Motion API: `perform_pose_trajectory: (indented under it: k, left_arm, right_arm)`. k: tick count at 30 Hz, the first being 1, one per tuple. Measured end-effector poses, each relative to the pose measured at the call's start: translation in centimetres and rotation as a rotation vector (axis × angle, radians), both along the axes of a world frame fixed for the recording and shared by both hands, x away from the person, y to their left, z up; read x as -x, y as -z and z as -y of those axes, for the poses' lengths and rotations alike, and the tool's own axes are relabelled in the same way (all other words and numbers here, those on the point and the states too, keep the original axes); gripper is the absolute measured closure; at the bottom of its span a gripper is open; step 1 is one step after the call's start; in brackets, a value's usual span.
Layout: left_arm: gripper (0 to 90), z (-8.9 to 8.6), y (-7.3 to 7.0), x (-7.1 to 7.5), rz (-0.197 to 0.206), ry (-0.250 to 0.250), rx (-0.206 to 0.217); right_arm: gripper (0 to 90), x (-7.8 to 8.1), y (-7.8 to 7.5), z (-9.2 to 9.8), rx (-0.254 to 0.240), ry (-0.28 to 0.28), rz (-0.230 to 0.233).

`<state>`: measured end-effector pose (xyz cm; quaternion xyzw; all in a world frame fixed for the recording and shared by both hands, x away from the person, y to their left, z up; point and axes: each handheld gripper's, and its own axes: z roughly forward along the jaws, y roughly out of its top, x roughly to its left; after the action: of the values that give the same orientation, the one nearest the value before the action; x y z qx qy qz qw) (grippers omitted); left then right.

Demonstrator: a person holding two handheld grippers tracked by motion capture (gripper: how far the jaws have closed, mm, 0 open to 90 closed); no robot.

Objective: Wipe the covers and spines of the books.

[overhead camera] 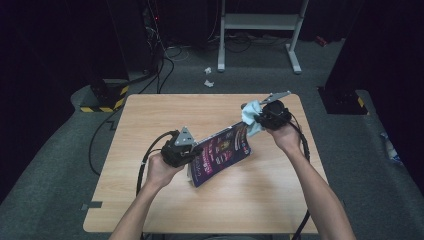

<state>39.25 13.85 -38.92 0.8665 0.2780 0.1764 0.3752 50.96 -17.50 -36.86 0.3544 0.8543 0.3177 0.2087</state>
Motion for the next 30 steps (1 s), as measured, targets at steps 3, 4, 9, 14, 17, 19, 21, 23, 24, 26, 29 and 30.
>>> perform_pose_trajectory:
  k: [3, 4, 9, 14, 17, 19, 21, 23, 24, 26, 29, 30]
  left_arm:
    - [83.6, 0.2, 0.0, -0.3, -0.014, 0.005, 0.015]
    - [83.6, 0.2, 0.0, -0.4, -0.016, 0.005, 0.018]
    - [83.6, 0.2, 0.1, -0.7, -0.029, -0.002, 0.034]
    - [83.6, 0.0, 0.1, -0.4, -0.023, 0.002, 0.037]
    - [83.6, -0.2, 0.2, -0.3, -0.024, 0.011, 0.042]
    - [83.6, -0.1, 0.1, -0.5, -0.028, 0.014, 0.050]
    - [83.6, 0.0, 0.0, -0.7, -0.027, 0.015, 0.043]
    - [83.6, 0.2, 0.0, -0.7, -0.026, 0.012, 0.041]
    - [83.6, 0.2, 0.0, -0.8, -0.024, 0.012, 0.040]
    - [83.6, 0.2, 0.0, -0.7, -0.026, 0.007, 0.042]
    - [83.7, -0.1, 0.1, -0.6, -0.025, 0.008, 0.047]
    - [83.7, -0.2, 0.1, -0.6, -0.029, 0.011, 0.051]
  right_arm:
    - [82.0, -0.1, 0.1, 0.4, -0.014, 0.003, -0.019]
    - [82.0, 0.1, 0.1, 0.2, -0.014, -0.008, -0.018]
    - [82.1, 1.7, -0.2, -2.1, -0.022, -0.136, 0.000]
    - [82.0, 1.4, -0.1, -2.1, 0.008, -0.134, 0.001]
    - [82.1, -0.1, 0.6, -0.1, -0.001, -0.023, -0.056]
    - [82.1, 0.1, 0.7, 0.1, -0.022, -0.018, -0.060]
    - [82.1, 0.6, 0.6, -0.5, -0.020, -0.059, -0.054]
    - [82.1, 1.0, 0.4, -1.1, -0.028, -0.092, -0.052]
    - [82.1, 1.9, 0.1, -2.4, -0.023, -0.161, -0.029]
    - [82.1, 2.2, 0.0, -3.0, -0.021, -0.183, -0.024]
    - [82.1, 1.9, 0.1, -3.0, 0.006, -0.177, -0.040]
    - [82.1, 1.2, 0.4, -2.2, 0.011, -0.128, -0.064]
